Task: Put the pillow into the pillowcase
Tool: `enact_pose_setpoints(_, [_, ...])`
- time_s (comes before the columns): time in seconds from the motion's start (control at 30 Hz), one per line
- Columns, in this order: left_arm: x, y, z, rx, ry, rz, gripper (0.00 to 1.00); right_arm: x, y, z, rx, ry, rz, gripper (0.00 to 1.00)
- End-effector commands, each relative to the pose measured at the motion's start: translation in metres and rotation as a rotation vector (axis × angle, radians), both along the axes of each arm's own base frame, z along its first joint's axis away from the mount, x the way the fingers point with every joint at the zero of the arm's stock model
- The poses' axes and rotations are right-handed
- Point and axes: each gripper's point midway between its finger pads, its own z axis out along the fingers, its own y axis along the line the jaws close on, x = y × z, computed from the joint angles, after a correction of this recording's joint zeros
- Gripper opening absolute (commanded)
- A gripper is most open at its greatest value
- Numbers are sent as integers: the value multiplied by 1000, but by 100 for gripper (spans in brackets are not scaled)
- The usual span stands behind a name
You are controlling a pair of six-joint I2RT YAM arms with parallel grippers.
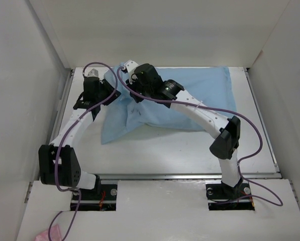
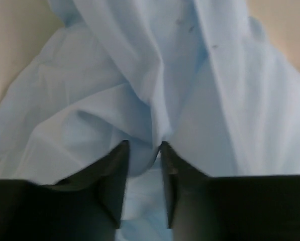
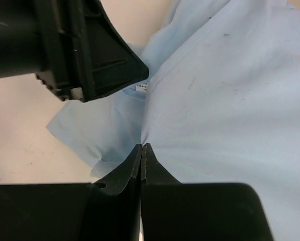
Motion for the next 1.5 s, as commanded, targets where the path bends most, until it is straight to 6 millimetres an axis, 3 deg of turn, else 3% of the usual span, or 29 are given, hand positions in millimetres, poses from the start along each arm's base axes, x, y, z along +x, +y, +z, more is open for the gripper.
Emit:
enact_pose_setpoints(0.0, [2,-3,-21,23,44,-34,22,-8,11,34,103,-38,39,0])
enact_pose_setpoints(0.07, [12,-12,-20,-2,18,-72,3,-8,11,34,103,-38,39,0])
enact_pose_setpoints(0.1, [12,-21,-19,-32,9,-122,0,-8,11,34,103,-38,39,0])
enact_pose_setpoints(0.17, [16,-37,-13,-55,-29,-192,0,-9,12,34,106,-34,48,0])
enact_pose_setpoints(0.33, [15,-91,34,-122,-214,-449,0,-13,17,29,110,-14,82,0])
enact_pose_setpoints(0.47, [9,-111,53,-166,-270,-573,0,-15,21,24,109,-1,99,0])
enact_pose_setpoints(0.57, [13,-119,36,-177,-246,-601,0,-16,23,26,118,-4,108,0])
enact_pose_setpoints(0.7, [18,-127,-4,-227,-131,-629,0,-12,21,24,117,-7,82,0])
enact_pose_setpoints(0.77, [14,-128,-9,-240,-126,-639,17,-7,18,24,114,-13,49,0])
enact_pose_setpoints(0.8, [11,-128,-6,-240,-131,-640,83,-7,18,24,114,-13,49,0])
enact_pose_setpoints(0.83, [11,-124,-5,-200,-145,-631,100,-7,16,29,118,-23,40,0])
enact_pose_setpoints(0.87, [9,-118,14,-162,-186,-611,100,-7,15,25,111,-17,39,0])
enact_pose_setpoints(0.93, [11,-96,13,-57,-147,-483,100,-8,16,25,116,-11,35,0])
enact_pose_setpoints(0.97, [7,-86,41,-11,-209,-450,100,-8,16,25,116,-10,35,0])
enact_pose_setpoints(1.07, [3,-48,62,64,-221,-276,100,-6,15,25,113,-14,27,0])
enact_pose_setpoints(1.1, [-1,-30,79,71,-246,-208,100,-6,15,25,113,-14,27,0])
enact_pose_setpoints(1.27, [-18,53,56,146,-22,238,100,-5,19,24,124,-15,38,0])
enact_pose_setpoints(1.3, [-23,60,56,146,-8,280,100,-9,23,29,140,-11,67,0])
enact_pose_setpoints(1.33, [-29,73,46,152,21,326,100,-9,27,20,132,4,78,0])
enact_pose_setpoints(1.4, [-32,82,34,159,52,346,100,-4,33,6,119,16,77,0])
enact_pose_setpoints(1.43, [-34,83,33,153,63,341,100,-4,38,8,131,15,91,0])
enact_pose_setpoints(1.47, [-37,87,25,158,88,352,100,-5,42,-11,106,50,108,0])
